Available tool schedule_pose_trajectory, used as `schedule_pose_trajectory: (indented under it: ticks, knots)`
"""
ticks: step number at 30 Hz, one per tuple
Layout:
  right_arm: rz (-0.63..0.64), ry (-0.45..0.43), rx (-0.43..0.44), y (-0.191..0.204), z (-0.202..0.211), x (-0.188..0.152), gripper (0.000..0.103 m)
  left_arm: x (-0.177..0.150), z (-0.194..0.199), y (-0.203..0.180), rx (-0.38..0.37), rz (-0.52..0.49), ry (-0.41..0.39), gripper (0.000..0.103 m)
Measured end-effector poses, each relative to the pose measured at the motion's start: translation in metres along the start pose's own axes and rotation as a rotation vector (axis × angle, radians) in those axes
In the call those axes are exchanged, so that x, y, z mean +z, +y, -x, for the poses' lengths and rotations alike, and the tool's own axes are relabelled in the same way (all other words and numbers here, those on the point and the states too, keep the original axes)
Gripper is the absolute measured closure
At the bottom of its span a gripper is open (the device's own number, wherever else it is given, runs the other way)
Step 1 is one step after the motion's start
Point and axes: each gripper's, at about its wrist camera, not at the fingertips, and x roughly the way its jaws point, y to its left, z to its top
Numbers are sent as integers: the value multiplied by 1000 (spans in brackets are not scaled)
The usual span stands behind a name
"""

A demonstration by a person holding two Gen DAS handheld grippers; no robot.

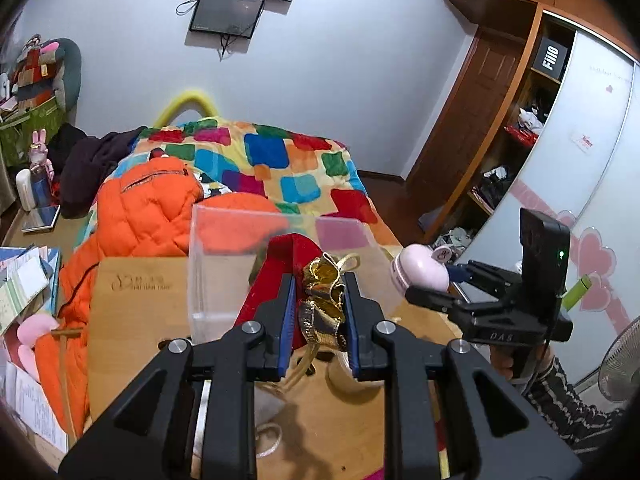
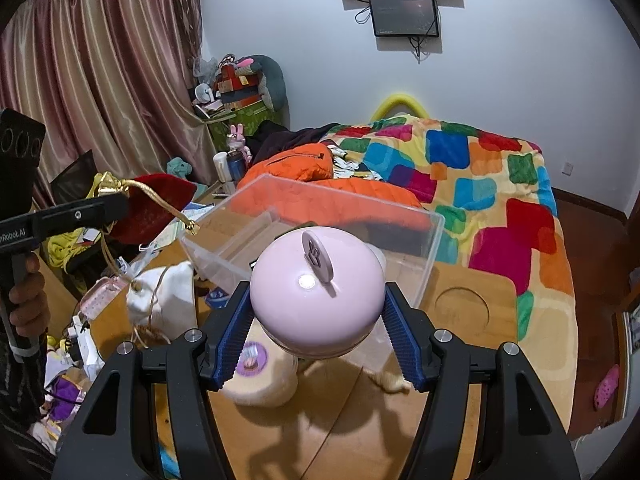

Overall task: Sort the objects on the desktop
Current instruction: 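Carry the gold ornament with left tool while right tool carries pink jar to box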

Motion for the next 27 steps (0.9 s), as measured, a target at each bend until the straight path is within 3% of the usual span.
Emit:
schedule_pose_trajectory:
  ticks: [21,27]
  knots:
    - [5,64,32,-4,-74,26,43,24,-76,38,24,35,42,82]
    - [19,91,-7,-4,-93,28,43,21,-98,52,43,50,67,82]
